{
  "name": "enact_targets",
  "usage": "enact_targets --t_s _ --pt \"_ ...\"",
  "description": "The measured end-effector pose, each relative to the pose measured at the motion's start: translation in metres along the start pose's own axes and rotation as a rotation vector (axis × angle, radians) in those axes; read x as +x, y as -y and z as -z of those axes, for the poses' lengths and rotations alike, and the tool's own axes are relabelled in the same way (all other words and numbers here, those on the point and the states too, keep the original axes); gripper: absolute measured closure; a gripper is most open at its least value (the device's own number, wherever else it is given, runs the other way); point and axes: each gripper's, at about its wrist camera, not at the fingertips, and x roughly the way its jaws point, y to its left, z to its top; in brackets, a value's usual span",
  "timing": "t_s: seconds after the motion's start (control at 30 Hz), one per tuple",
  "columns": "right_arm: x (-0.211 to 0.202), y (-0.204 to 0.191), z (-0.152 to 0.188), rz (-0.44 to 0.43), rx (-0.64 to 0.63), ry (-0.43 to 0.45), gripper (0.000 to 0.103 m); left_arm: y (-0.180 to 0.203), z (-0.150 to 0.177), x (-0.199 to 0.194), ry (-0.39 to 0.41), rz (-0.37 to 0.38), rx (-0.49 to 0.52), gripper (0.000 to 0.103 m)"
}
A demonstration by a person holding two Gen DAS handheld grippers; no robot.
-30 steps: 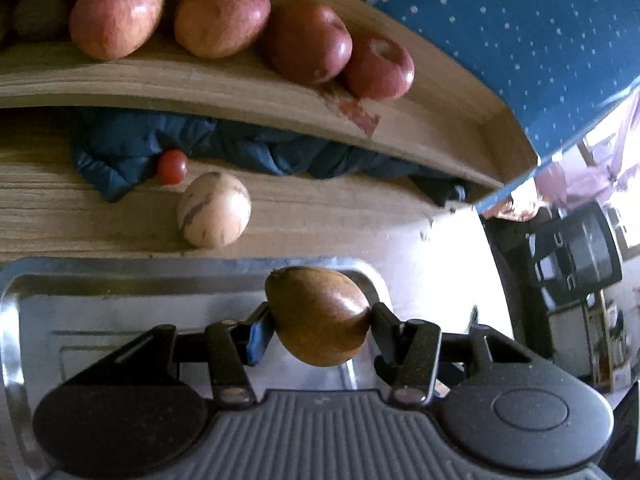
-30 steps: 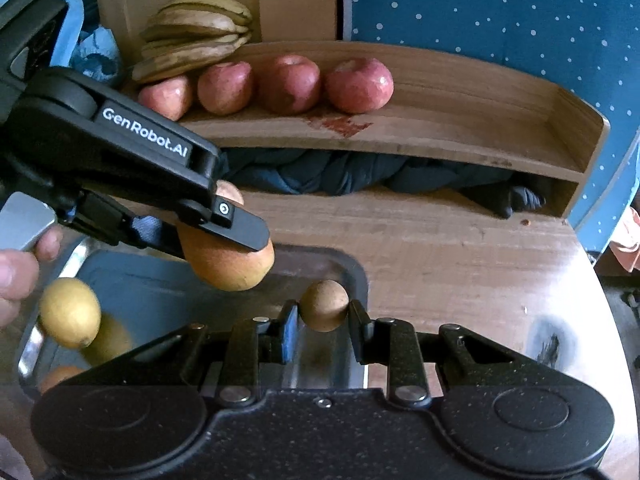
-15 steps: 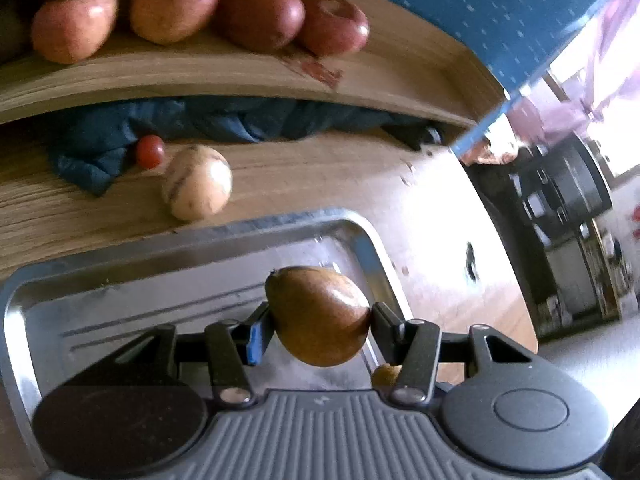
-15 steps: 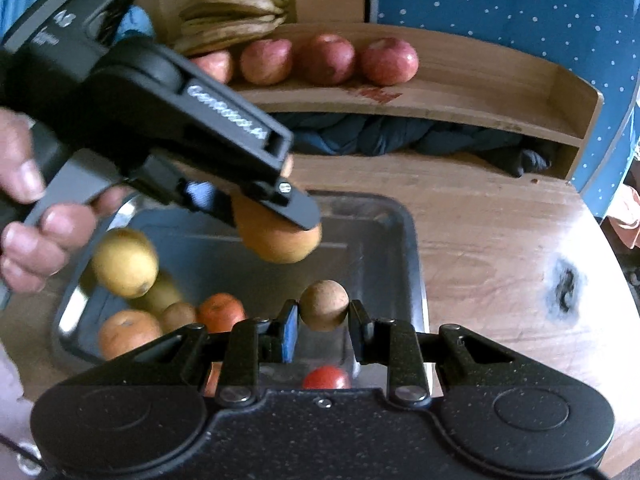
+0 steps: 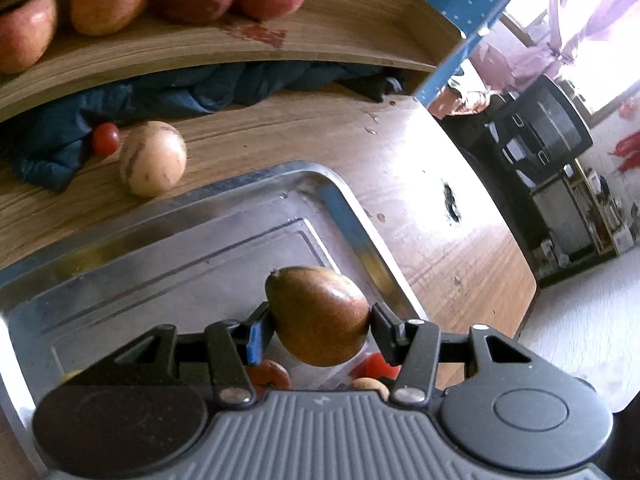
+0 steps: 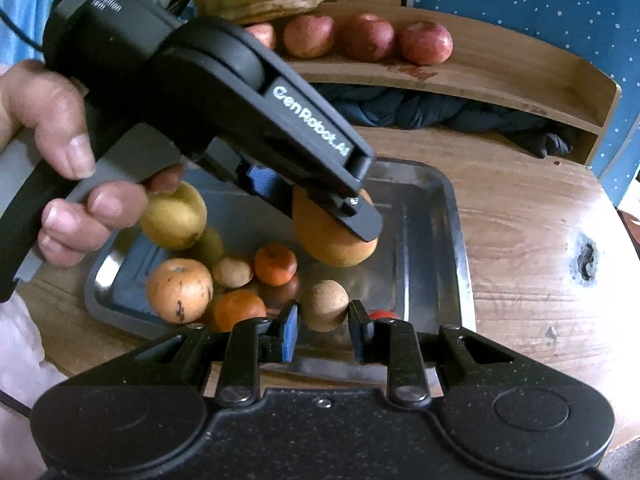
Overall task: Organize fruits
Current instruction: 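Carry the pear in the left tool while the right tool carries the brown fruit over the tray, then open the left tool to drop the pear while the right tool releases the brown fruit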
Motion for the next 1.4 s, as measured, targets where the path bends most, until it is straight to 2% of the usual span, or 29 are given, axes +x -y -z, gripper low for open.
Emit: enact_targets --t_s 0.4,1.1,1.4 --pt "0.000 -0.004 0.007 -0.004 -0.006 -0.025 0.075 0.007 0.008 0.011 -0.061 -0.008 0.040 0.046" --pt "0.006 -0.005 0.006 -0.021 -0.028 -0.039 0.074 0.007 0.009 0.010 -0.057 -0.011 0.026 0.046" --pt "0.006 -0.005 0.006 -0.019 -0.023 -0.040 0.069 0.010 0.008 0.008 -0.042 -0.040 0.035 0.044"
